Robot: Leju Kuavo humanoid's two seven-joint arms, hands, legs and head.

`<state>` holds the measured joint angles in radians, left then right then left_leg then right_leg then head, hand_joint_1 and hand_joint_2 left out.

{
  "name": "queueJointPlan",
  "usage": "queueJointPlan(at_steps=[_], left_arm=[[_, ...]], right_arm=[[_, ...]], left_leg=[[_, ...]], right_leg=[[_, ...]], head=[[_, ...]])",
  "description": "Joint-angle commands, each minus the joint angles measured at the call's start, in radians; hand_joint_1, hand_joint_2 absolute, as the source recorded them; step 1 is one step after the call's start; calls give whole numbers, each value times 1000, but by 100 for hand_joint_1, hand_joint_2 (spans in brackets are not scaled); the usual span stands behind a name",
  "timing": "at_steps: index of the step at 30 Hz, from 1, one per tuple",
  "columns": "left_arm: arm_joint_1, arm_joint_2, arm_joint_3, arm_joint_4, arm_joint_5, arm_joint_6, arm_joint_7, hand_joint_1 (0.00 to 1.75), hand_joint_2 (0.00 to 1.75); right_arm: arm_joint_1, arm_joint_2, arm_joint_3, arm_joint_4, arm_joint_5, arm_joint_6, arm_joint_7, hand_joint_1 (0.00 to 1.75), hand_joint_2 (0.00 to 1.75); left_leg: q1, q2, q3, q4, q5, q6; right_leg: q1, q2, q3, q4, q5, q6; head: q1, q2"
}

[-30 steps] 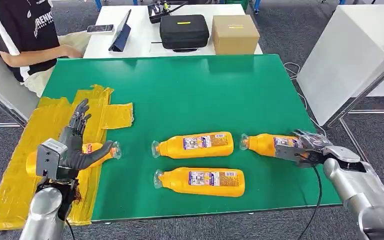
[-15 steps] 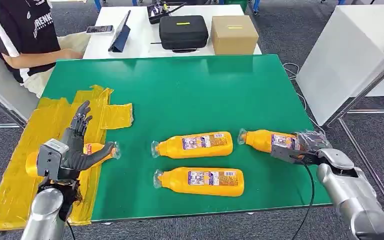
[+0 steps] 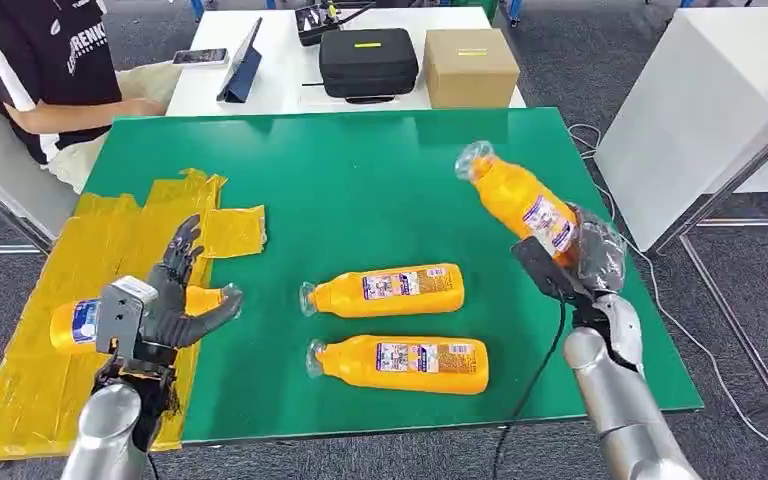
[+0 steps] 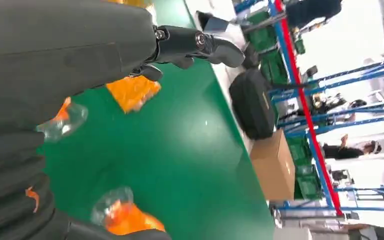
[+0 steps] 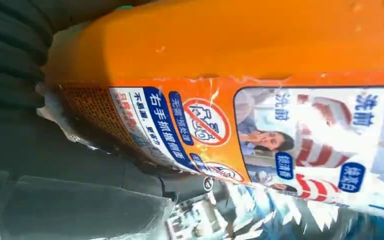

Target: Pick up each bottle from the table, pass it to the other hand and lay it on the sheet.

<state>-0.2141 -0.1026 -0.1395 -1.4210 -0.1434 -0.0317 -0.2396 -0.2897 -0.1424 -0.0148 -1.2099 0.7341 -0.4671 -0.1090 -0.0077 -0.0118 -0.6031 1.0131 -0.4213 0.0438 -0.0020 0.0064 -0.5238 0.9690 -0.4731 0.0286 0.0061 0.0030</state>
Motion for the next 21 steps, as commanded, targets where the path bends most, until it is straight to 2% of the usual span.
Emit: queueJointPlan(at_steps=[1,21], left_arm=[[-56,-25,-159,114,14,8,18,0,175],[-57,-13,-162,109,18,11,23,0,175]], right_arm=[[65,197,-66,-148,-51,-189,-67,175,175],[56,188,-63,-137,-52,-192,-65,175,175]], left_leg=[[0,-1,2,-1,0,-2],[-1,1,2,-1,0,-2]], right_leg=[[0,-2,3,-1,-1,0],[-1,-1,2,-1,0,0]], head=[[0,0],[0,0]])
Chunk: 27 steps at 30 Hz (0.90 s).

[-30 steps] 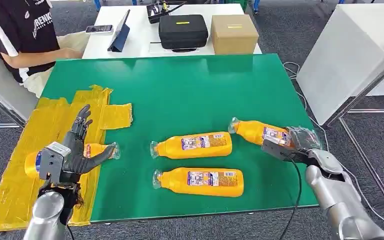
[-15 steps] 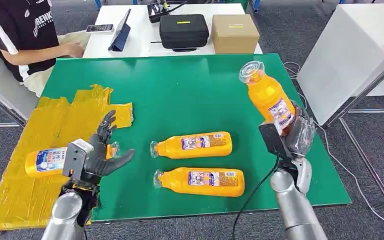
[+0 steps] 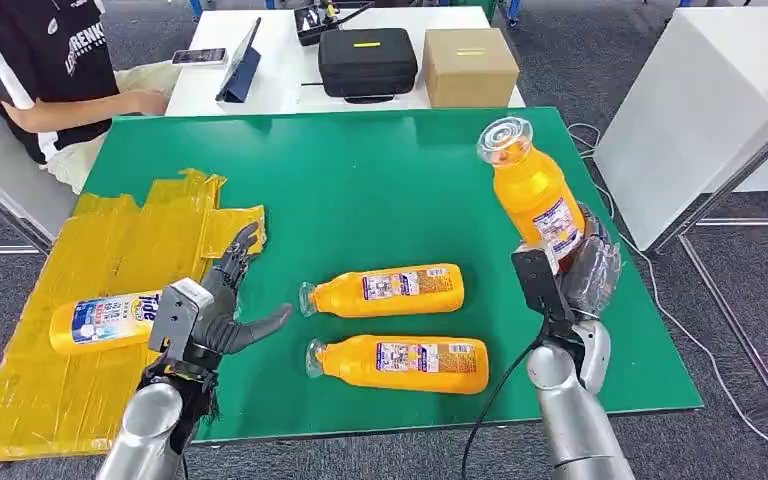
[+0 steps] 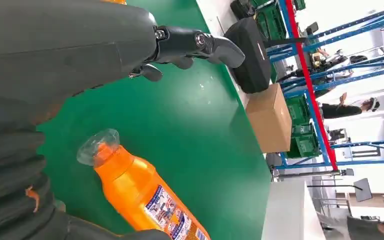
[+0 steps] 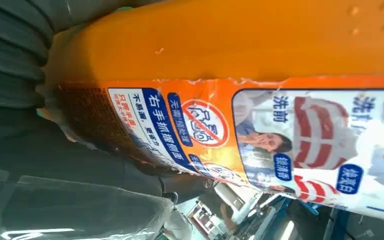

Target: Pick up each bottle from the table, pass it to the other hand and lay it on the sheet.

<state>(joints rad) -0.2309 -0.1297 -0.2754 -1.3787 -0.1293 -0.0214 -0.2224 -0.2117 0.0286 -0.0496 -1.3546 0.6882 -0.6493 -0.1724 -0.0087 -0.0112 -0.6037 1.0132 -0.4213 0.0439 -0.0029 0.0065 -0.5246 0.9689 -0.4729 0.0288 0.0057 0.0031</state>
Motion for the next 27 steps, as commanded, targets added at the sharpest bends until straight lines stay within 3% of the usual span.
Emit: queueJointPlan(at_steps=[1,27], left_arm=[[-40,14,-26,67,4,1,6,0,175],[-40,14,-26,67,4,1,6,0,175]], right_arm=[[-22,17,-29,8,-6,-10,-1,175,175],[-22,17,-29,8,-6,-10,-1,175,175]], left_leg=[[0,0,1,-1,0,-2],[0,0,1,-1,0,-2]], right_leg=[[0,-1,1,-1,0,0],[0,-1,1,-1,0,0]], head=[[0,0],[0,0]])
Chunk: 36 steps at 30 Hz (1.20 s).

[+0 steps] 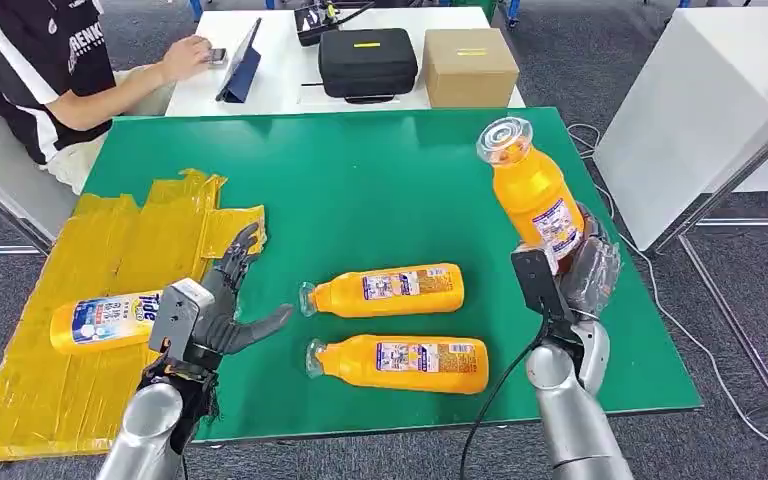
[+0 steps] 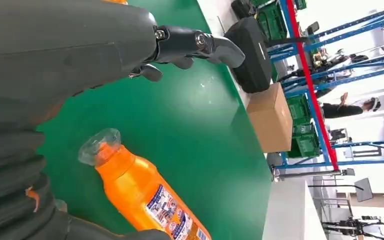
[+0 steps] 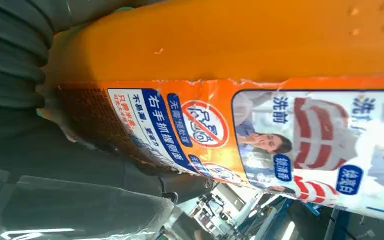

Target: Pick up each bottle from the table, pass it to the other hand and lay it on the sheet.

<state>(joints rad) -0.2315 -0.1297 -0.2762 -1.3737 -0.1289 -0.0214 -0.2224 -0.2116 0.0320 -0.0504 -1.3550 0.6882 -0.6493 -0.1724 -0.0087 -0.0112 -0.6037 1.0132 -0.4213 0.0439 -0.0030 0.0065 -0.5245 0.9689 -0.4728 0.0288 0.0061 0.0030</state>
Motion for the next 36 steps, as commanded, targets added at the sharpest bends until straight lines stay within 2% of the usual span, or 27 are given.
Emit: queueJointPlan(at_steps=[1,2,3,4,6,8,12,14,18,22,27,29,30,31,36], left_arm=[[-88,2,-30,61,66,-42,-40,0,175],[-108,-4,-35,57,72,-37,-14,0,175],[-113,-3,-39,54,74,-35,-5,0,175],[-110,-1,-39,53,74,-35,-6,0,175],[-100,7,-42,54,75,-34,-6,0,175],[-96,8,-40,55,77,-32,-9,0,175],[-94,10,-39,51,78,-30,-13,0,175],[-94,11,-38,49,78,-30,-14,0,175],[-93,12,-36,46,78,-29,-14,0,175],[-83,14,-28,44,80,-26,-17,0,175],[-80,15,-26,43,81,-25,-19,0,175],[-80,15,-26,43,81,-25,-19,0,175],[-80,15,-26,43,81,-25,-19,0,175],[-80,15,-26,43,81,-25,-19,0,175],[-80,14,-25,42,81,-25,-19,0,175]], right_arm=[[-82,77,253,93,-487,493,-139,175,175],[-139,152,373,223,-466,846,-163,175,175],[-170,165,427,283,-485,790,-183,175,175],[-172,167,433,290,-488,786,-185,175,175],[-175,126,460,283,-531,774,-196,175,175],[-170,104,455,265,-547,782,-194,175,175],[-160,86,453,232,-566,793,-183,175,175],[-162,86,454,232,-567,793,-183,175,175],[-166,88,456,235,-569,792,-183,175,175],[-167,91,462,236,-571,795,-183,175,175],[-169,91,465,239,-571,794,-183,175,175],[-169,91,465,239,-571,794,-183,175,175],[-169,91,465,239,-571,794,-183,175,175],[-169,91,465,239,-571,794,-183,175,175],[-170,91,466,241,-571,793,-183,175,175]], left_leg=[[0,0,3,-1,-1,-3],[0,3,0,0,-1,-2],[1,11,3,0,-2,-4],[1,14,4,0,-3,-5],[2,10,0,-2,-1,-3],[1,16,3,-3,-1,-4],[2,-4,2,-1,2,-4],[3,-6,3,-2,1,-5],[2,0,1,-3,1,-6],[1,-4,0,-2,2,-6],[1,-1,4,-4,1,-8],[1,-4,0,-3,2,-6],[1,-2,5,-4,1,-8],[1,-3,1,-3,2,-6],[1,-4,0,-2,2,-5]], right_leg=[[0,-1,3,-1,-1,0],[0,3,0,0,0,0],[1,10,0,1,1,-2],[1,12,0,1,1,-2],[4,10,1,1,2,-1],[3,15,-2,0,4,-5],[1,-4,0,1,0,-4],[2,-8,3,-1,-1,-5],[2,-1,1,0,0,-5],[1,-5,0,1,0,-6],[1,-3,3,-1,0,-6],[0,-5,0,1,0,-6],[1,-4,5,-1,-1,-6],[1,-3,1,0,0,-6],[0,-4,0,1,0,-5]], head=[[0,0],[0,0],[0,0],[0,0],[2,0],[-1,0],[-1,0],[1,0],[0,0],[0,0],[0,0],[0,0],[0,0],[0,0],[0,0]])
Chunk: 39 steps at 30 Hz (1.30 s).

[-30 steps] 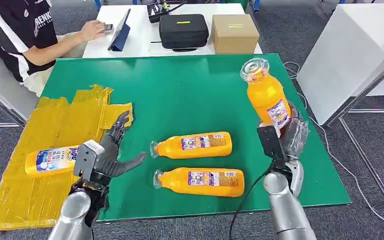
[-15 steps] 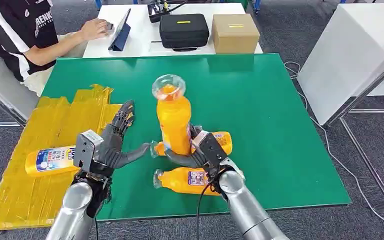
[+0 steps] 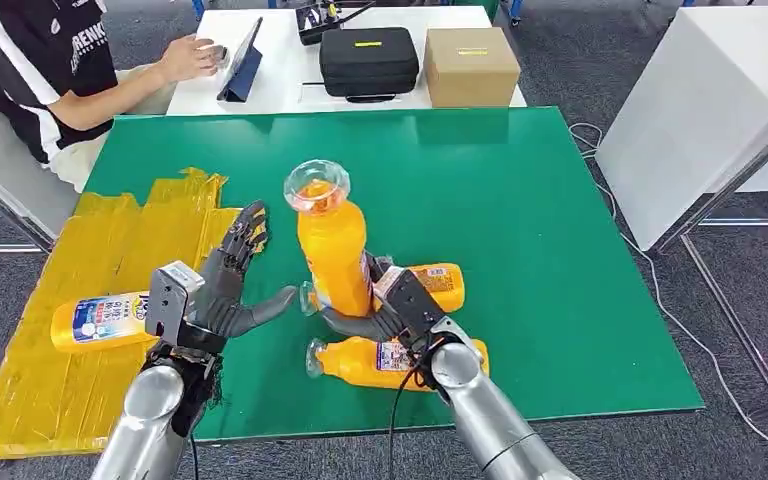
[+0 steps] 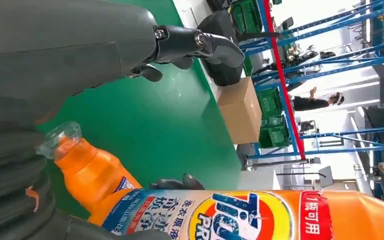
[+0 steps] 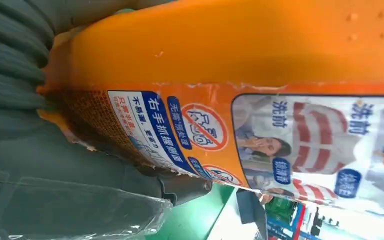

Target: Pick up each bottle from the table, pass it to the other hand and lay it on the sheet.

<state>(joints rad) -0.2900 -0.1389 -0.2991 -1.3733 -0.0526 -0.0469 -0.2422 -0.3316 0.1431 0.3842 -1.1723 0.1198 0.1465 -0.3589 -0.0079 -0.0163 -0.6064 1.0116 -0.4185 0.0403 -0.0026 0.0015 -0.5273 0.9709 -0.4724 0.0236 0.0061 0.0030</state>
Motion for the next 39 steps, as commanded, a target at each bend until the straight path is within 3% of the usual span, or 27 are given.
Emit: queueJointPlan(at_steps=[1,10,11,12,13,25,34,35,39], left_arm=[[-21,24,-1,41,5,1,1,0,175],[-15,20,2,31,5,2,1,0,175],[-12,20,-2,21,2,2,-3,0,175],[38,21,-62,-114,-29,4,-4,0,175],[40,21,-79,-137,-39,5,3,0,175],[-35,11,-181,-109,-26,-6,34,0,175],[-90,-2,-249,-80,-1,-18,52,0,175],[-93,-4,-252,-75,1,-18,53,0,0],[-117,-15,-266,-35,19,-25,60,0,0]], right_arm=[[-52,-19,33,61,-2,-3,3,175,175],[-64,-21,49,86,35,-54,2,175,175],[-63,-20,48,86,54,-87,6,175,175],[-56,-11,44,74,182,-256,28,175,175],[-58,-10,45,75,208,-283,31,175,175],[-143,39,83,158,316,-375,50,175,175],[-145,47,83,154,327,-397,51,175,175],[-147,47,83,154,327,-396,50,175,175],[-146,50,109,143,293,-334,27,175,175]], left_leg=[[0,2,5,-1,-1,-3],[0,2,3,-1,-1,-2],[0,3,4,-1,-1,-3],[0,3,4,-1,-1,-3],[0,2,2,-1,-1,-2],[0,2,1,0,-1,-2],[0,0,3,0,-1,-2],[0,1,4,-1,-1,-3],[0,0,2,0,0,-2]], right_leg=[[0,1,5,-2,-1,0],[0,1,3,-2,0,0],[0,2,4,-2,0,0],[0,2,4,-2,0,0],[0,1,2,-1,0,0],[0,1,1,0,0,0],[0,-1,3,-1,-1,0],[0,-1,5,-1,-1,0],[0,-1,2,-1,-1,0]], head=[[0,0],[0,0],[0,0],[0,0],[0,0],[0,0],[0,0],[0,0],[0,0]])
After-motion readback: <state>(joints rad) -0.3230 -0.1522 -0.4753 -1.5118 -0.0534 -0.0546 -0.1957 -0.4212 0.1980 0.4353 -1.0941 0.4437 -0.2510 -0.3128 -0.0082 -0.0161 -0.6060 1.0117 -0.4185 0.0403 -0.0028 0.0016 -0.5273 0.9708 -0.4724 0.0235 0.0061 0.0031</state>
